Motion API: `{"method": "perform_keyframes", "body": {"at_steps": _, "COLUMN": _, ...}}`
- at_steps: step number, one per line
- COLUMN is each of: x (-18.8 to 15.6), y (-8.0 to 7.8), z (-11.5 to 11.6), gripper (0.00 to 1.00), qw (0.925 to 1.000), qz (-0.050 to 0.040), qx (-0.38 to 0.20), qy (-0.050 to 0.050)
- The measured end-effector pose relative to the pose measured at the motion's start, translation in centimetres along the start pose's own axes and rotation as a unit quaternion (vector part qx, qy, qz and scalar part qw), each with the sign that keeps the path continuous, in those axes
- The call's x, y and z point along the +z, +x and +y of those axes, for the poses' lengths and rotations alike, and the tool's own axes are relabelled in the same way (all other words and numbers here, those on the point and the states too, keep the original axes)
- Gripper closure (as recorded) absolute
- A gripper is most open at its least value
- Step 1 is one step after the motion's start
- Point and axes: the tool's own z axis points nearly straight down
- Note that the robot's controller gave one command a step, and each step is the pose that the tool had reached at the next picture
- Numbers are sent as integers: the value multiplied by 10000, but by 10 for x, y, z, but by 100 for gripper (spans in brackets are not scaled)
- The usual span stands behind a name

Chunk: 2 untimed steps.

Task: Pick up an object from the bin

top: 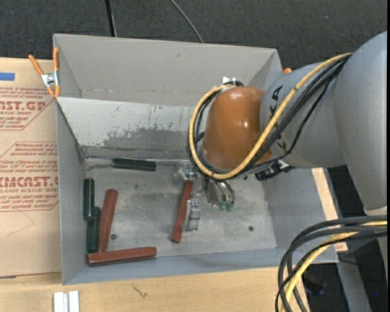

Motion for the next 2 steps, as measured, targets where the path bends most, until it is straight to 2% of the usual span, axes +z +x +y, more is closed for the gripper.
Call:
{"method": "perform_keyframes", "body": {"at_steps": 1, "x": 49, "y": -64, "z": -21, "gripper": 100, "qw": 9925, "qz": -18, "qx": -1220, "qy": -6}}
{"method": "perform_keyframes", "body": {"at_steps": 2, "x": 50, "y": -63, "z": -22, "gripper": 0, "qw": 9925, "qz": -13, "qx": -1220, "qy": -6}}
